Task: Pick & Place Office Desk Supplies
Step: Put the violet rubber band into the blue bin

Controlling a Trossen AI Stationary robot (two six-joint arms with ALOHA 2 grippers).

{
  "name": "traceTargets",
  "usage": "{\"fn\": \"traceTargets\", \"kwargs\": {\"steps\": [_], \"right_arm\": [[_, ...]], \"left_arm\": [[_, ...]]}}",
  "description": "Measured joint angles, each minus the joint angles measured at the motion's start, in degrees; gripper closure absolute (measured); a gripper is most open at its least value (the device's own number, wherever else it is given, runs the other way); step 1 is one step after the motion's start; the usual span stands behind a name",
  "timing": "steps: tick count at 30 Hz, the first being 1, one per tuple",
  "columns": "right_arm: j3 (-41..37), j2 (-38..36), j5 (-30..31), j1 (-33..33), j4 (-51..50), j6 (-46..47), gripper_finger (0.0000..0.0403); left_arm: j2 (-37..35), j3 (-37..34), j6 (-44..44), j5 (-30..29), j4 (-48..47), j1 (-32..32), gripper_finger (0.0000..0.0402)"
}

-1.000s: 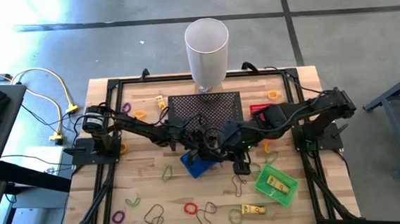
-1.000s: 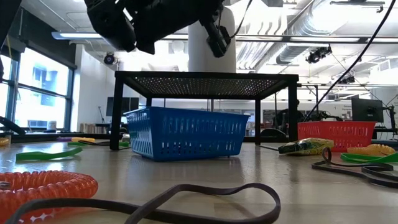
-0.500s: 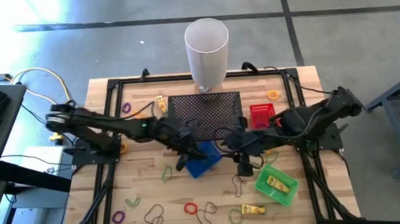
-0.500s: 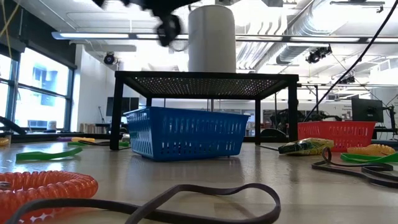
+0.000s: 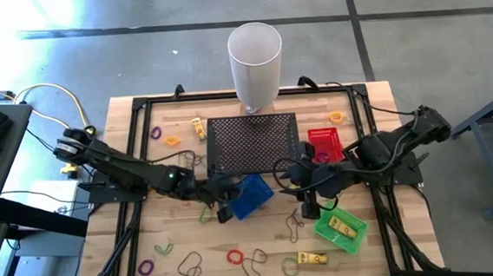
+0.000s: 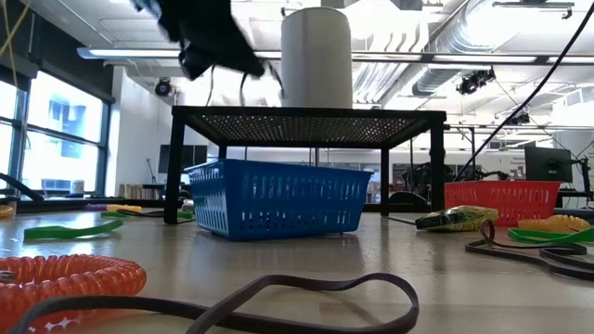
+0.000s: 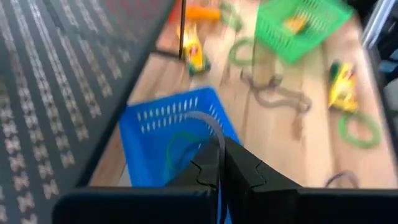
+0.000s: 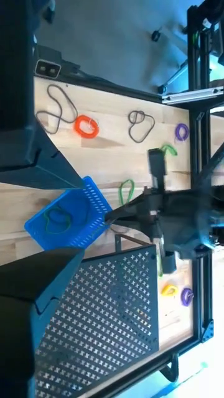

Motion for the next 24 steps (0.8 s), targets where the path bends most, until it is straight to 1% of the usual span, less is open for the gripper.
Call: {"fn": "traceTargets", "kwargs": {"steps": [4,8,15,19,24], "right_arm": [[0.0,0.06,-0.1,0.0,-0.91,1.88,0.0255],[0.0,0.13,-0.17,0.0,-1.39,4.23,0.0255],[0.0,0.13,-1.08,0.44,-1.92,6.09,0.0255],[0.0,0.17,-3.12,0.42,-1.89,6.11,0.0255],[0.0,0.17,-3.17,0.42,-1.9,5.93,0.0255]], "left_arm": [[4.12,0.0,1.47,0.52,-0.38,-0.04,0.0401],[7.26,0.03,2.57,1.3,2.21,-0.02,0.0401],[7.91,0.04,7.37,3.72,5.64,1.01,0.0401],[8.35,0.2,6.76,5.62,5.89,2.12,0.0401],[9.11,0.24,5.23,6.93,5.76,2.21,0.0401]]}}
